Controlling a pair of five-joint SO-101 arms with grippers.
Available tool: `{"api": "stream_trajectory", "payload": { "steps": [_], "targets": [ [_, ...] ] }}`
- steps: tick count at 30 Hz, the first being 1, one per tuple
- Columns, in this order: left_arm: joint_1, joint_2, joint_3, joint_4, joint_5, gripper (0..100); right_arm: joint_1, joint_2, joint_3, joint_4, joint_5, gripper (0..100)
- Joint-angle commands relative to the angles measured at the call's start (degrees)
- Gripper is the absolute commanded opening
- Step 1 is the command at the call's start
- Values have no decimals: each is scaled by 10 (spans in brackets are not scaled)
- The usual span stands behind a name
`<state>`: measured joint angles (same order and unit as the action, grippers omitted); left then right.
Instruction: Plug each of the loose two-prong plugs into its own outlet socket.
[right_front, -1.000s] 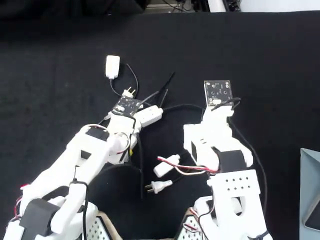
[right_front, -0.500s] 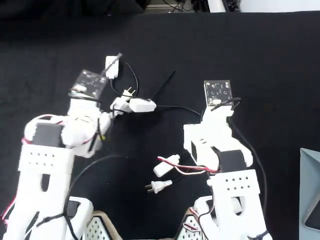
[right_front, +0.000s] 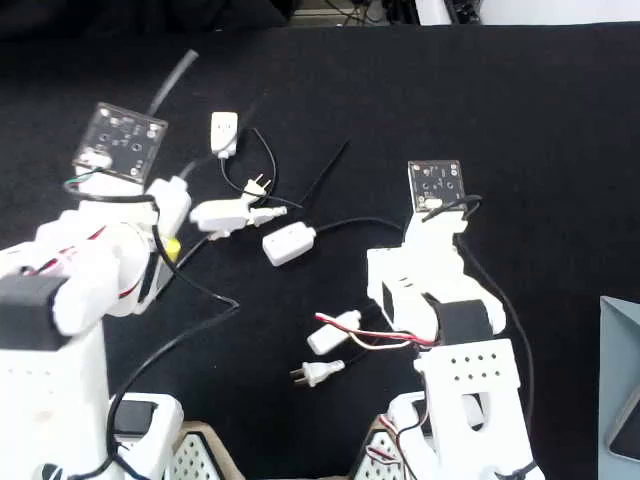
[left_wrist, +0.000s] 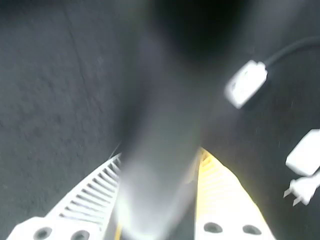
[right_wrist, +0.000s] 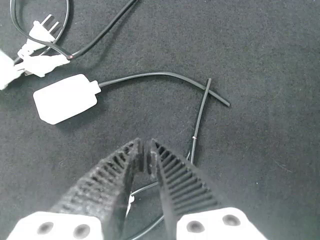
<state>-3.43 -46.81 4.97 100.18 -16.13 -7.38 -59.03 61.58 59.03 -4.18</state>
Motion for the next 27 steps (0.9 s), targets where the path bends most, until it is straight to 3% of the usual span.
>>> {"api": "stream_trajectory", "payload": {
  "steps": [1, 6, 16, 22, 27],
  "targets": [
    [-5, -3, -62, -1, 29, 29, 6, -7, -4, -9, -1, 21],
    [-2, -2, -8, -120, 57, 29, 6, -7, -4, -9, -1, 21],
    [0, 121, 275, -560, 88, 29, 7, -7, -3, -9, -1, 21],
    [30, 285, 273, -740, 88, 29, 7, -7, -3, -9, -1, 21],
    [66, 415, 218, -829, 88, 29, 6, -7, 7, -17, 0, 21]
  ]
}}
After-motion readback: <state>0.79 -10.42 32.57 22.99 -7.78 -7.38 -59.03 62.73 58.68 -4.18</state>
